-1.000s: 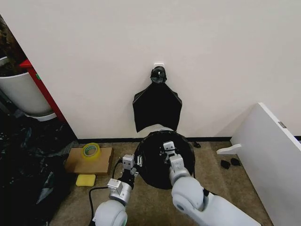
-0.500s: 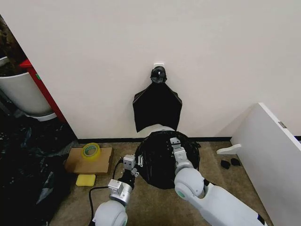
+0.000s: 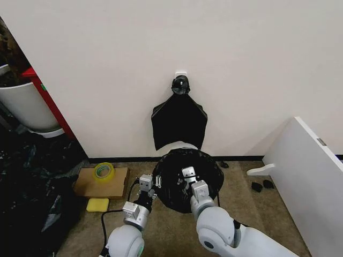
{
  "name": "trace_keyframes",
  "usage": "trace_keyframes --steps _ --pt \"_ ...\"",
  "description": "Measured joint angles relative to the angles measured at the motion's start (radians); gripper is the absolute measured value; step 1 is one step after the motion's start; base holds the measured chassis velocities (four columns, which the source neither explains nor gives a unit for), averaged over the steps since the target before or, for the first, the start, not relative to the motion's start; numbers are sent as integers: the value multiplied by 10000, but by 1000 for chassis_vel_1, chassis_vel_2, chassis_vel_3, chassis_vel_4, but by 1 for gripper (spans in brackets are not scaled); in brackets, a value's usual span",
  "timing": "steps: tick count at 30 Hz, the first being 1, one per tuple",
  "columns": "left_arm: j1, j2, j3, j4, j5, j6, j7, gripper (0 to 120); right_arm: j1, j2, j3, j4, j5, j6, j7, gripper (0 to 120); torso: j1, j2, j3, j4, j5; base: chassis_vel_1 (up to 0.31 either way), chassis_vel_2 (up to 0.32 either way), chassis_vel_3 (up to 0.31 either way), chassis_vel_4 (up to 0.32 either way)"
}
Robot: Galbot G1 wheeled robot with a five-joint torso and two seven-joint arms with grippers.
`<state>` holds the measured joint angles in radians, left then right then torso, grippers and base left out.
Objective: Place the garbage bag over the trash bin.
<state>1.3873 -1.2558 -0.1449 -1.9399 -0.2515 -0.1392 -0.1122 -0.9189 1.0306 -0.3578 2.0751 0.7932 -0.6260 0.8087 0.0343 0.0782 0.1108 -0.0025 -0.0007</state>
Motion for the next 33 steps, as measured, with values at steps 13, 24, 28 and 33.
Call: trace_keyframes --steps 13,24,28,33 --pt "320 66 -106 -517 147 -156 196 0 354 228 210 -1786 -2787 77 -857 0 0 0 0 0 1 0 0 0 0" --pt "302 31 -93 -430 264 -192 192 0 -283 -36 447 -1252 -3462 1873 -1618 0 0 0 0 -1 0 0 0 0 0" --pt "280 31 -93 -396 263 -192 183 0 -520 -78 323 -682 -1868 1015 -870 0 0 0 0 -1 0 0 0 0 0" --pt "356 47 -107 -564 265 -192 188 0 -438 96 323 -893 -918 296 -324 0 0 0 0 0 0 0 0 0 0"
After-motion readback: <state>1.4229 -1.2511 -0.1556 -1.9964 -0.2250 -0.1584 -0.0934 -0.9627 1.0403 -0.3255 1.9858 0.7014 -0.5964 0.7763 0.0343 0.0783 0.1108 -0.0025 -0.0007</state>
